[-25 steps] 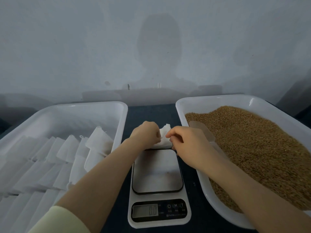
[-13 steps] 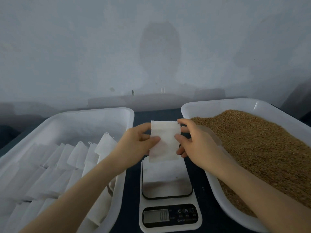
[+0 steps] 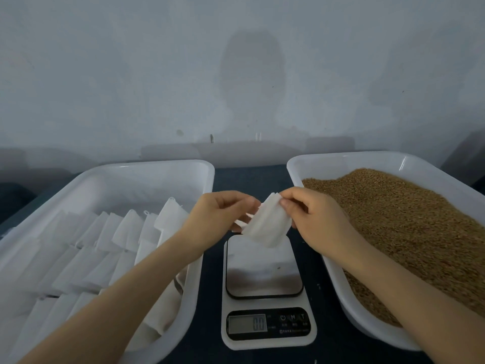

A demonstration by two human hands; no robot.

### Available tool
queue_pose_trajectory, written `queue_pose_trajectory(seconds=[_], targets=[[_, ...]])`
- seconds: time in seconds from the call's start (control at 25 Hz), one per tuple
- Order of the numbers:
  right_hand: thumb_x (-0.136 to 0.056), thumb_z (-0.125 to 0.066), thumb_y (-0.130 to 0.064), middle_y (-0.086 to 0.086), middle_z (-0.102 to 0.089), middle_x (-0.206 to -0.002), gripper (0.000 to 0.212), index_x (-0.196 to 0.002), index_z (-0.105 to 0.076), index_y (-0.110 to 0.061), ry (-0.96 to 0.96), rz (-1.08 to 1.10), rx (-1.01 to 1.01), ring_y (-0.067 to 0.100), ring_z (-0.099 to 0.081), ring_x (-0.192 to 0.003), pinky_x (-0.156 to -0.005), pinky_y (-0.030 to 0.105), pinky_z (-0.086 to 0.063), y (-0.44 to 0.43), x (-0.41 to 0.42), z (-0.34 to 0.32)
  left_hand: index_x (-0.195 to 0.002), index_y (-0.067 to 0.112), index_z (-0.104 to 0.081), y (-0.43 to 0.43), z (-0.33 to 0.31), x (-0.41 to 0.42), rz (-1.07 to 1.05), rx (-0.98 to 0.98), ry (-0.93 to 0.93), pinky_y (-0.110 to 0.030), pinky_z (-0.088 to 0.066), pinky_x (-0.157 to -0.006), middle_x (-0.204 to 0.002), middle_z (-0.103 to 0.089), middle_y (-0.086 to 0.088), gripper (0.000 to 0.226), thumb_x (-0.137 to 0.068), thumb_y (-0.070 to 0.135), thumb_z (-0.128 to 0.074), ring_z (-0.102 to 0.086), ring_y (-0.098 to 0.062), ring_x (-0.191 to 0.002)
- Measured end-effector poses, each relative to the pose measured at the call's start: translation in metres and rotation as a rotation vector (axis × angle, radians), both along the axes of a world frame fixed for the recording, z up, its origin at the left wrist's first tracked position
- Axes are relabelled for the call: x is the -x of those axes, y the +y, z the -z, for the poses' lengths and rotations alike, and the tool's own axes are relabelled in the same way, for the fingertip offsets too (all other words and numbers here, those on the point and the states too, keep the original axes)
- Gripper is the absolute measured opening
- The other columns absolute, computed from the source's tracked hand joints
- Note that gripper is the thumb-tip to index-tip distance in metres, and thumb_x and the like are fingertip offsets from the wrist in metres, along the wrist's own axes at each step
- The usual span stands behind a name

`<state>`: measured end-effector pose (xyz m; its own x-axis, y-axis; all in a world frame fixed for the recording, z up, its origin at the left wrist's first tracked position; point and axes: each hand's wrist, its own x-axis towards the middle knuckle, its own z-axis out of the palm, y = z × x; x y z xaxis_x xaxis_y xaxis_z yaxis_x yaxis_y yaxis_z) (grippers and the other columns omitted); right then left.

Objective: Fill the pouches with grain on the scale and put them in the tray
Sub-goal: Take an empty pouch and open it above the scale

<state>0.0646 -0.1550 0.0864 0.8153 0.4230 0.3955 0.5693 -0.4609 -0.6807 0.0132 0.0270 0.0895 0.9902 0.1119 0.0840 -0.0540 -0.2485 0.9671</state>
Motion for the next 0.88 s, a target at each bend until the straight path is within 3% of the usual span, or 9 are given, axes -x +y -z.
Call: queue_pose_trajectory(seconds=[0.12,0.24,0.44,0.6,0.76,0.88], targets=[[-0.096,-0.051,-0.018,-0.017,-0.052,-0.069,0.016,-0.097,-0.067,-0.015,-0.050,0.019,0.017,-0.011,-0.051,-0.071,-0.062,0.004,-0.037,0.001,-0.001,0.000,-0.075,0.035,-0.076,-0.002,0.000,0.004,0.090,-0.131,-0.013,-0.012,-0.050,-0.062,-0.073,-0.072,0.010,0.022,-0.088,0.020,-0.066,-0.065,0.000,-0.064],[-0.096,-0.051,-0.017,-0.016,-0.051,-0.069,0.017,-0.097,-0.068,-0.013,-0.071,0.032,0.022,-0.011,-0.051,-0.070,-0.062,0.004,-0.037,0.000,-0.001,0.001,-0.073,0.041,-0.075,-0.004,-0.001,0.004,0.092,-0.130,-0.007,-0.008,-0.048,-0.061,-0.071,-0.071,0.014,0.022,-0.087,0.025,-0.067,-0.061,0.004,-0.061],[-0.092,-0.059,-0.022,-0.010,-0.052,-0.098,0.017,-0.108,-0.060,-0.020,-0.116,0.116,-0.038,-0.007,-0.054,-0.074,-0.067,0.003,-0.040,0.003,0.001,0.001,-0.071,0.029,-0.075,-0.003,0.004,0.001,0.055,-0.175,0.032,-0.010,-0.049,-0.062,-0.070,-0.071,0.009,0.014,-0.084,0.024,-0.072,-0.061,0.000,-0.062],[-0.091,-0.059,-0.029,-0.010,-0.065,-0.081,0.007,-0.093,-0.057,-0.023,0.020,0.060,-0.127,-0.001,-0.063,-0.071,-0.062,0.008,-0.046,0.004,0.006,0.000,-0.072,0.018,-0.070,-0.002,0.004,-0.003,-0.007,-0.068,0.007,-0.009,-0.046,-0.056,-0.064,-0.068,0.010,0.011,-0.082,0.020,-0.073,-0.062,0.000,-0.058],[-0.092,-0.056,-0.026,-0.007,-0.069,-0.090,0.021,-0.107,-0.065,-0.015,0.139,-0.145,-0.095,-0.001,-0.066,-0.078,-0.064,0.012,-0.052,0.013,0.011,0.005,-0.070,0.023,-0.070,-0.004,0.003,-0.002,0.044,-0.085,-0.028,-0.010,-0.047,-0.058,-0.068,-0.070,0.007,0.014,-0.083,0.020,-0.071,-0.063,-0.003,-0.060],[-0.092,-0.058,-0.022,-0.004,-0.069,-0.084,0.020,-0.105,-0.069,-0.012,0.137,-0.175,-0.125,0.001,-0.067,-0.072,-0.059,0.011,-0.051,0.015,0.010,0.006,-0.066,0.029,-0.069,-0.006,0.005,-0.003,0.034,-0.159,-0.045,-0.009,-0.046,-0.058,-0.065,-0.069,0.010,0.020,-0.082,0.019,-0.072,-0.061,-0.001,-0.058]])
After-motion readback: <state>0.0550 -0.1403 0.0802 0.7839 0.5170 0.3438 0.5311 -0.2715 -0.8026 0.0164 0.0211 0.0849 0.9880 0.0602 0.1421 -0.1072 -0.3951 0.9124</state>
